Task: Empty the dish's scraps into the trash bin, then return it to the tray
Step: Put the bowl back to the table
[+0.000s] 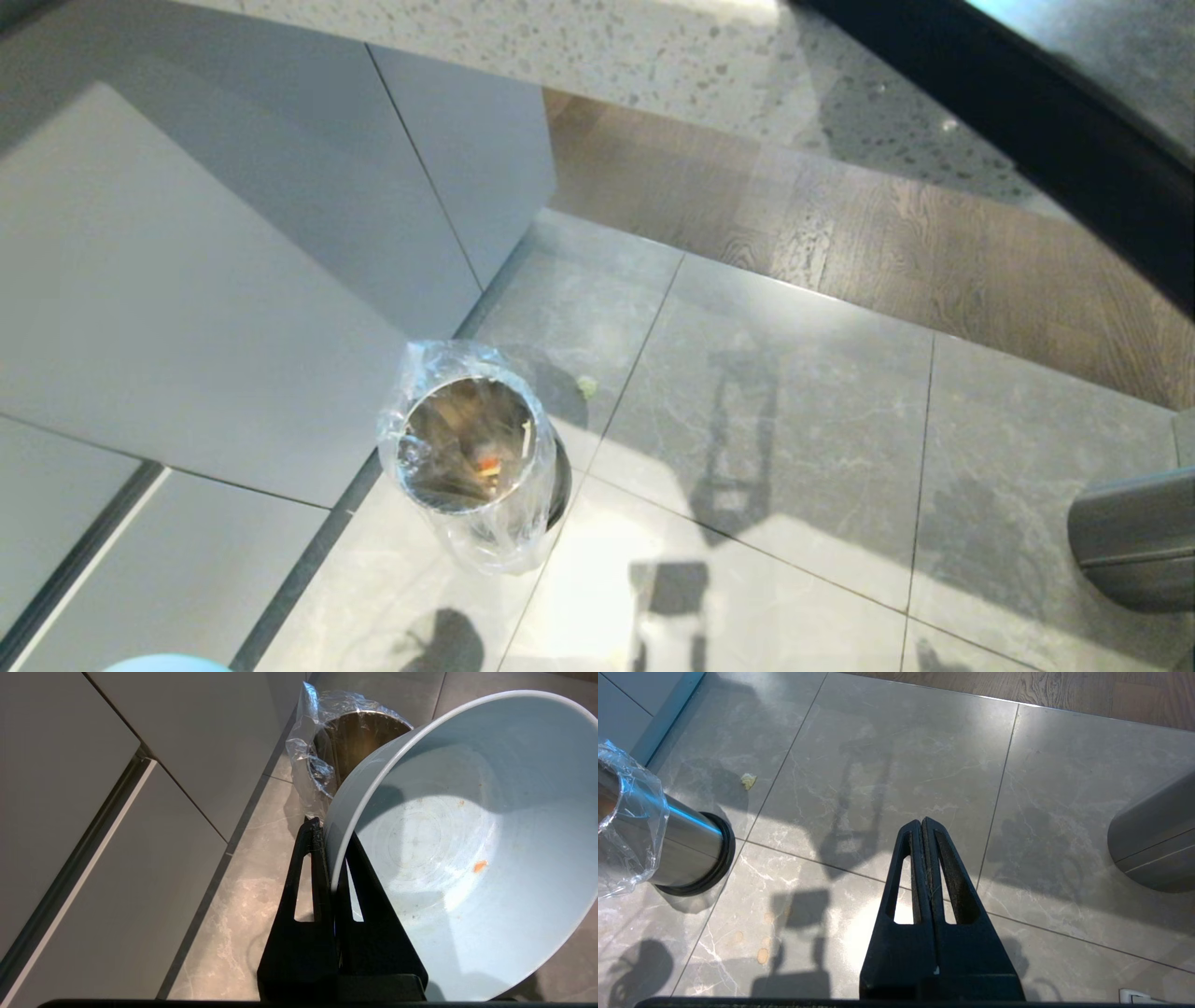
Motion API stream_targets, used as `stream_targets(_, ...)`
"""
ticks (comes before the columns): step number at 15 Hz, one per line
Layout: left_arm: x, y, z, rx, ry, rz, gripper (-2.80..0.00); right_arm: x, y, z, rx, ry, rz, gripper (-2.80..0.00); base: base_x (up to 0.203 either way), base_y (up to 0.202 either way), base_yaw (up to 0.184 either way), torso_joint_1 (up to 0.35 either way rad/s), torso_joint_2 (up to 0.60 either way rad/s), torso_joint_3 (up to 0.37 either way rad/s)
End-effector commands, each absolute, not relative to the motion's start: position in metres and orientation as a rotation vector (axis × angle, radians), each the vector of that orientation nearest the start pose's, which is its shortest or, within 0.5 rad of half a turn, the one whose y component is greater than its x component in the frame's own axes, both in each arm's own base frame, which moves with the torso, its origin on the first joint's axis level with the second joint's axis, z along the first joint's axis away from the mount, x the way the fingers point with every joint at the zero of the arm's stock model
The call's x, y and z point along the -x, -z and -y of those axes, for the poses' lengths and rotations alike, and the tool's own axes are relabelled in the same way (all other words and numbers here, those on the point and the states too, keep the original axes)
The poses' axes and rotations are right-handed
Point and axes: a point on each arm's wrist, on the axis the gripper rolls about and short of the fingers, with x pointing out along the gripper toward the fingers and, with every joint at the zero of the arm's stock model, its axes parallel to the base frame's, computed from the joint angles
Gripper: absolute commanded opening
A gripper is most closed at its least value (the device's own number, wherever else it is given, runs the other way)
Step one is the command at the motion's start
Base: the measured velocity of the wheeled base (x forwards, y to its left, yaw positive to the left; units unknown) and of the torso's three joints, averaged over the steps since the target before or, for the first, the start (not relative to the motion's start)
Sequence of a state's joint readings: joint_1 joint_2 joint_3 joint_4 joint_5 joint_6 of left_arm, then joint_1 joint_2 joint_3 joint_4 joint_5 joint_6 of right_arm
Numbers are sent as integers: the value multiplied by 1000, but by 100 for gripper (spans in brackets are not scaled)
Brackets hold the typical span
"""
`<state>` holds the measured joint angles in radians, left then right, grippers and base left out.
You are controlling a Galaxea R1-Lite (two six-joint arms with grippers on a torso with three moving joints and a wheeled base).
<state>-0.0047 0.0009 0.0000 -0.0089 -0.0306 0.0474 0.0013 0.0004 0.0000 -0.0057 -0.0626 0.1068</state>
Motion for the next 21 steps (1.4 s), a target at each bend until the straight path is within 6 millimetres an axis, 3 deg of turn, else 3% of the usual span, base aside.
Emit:
stream_targets(1,23,-76,1,-48,35,9,-280,23,-76,1,-108,61,9,-280,0,0,0,0,0,0)
stream_targets(21,23,-76,1,-48,35,10,-280,23,-76,1,-108,61,9,-280,0,0,0,0,0,0)
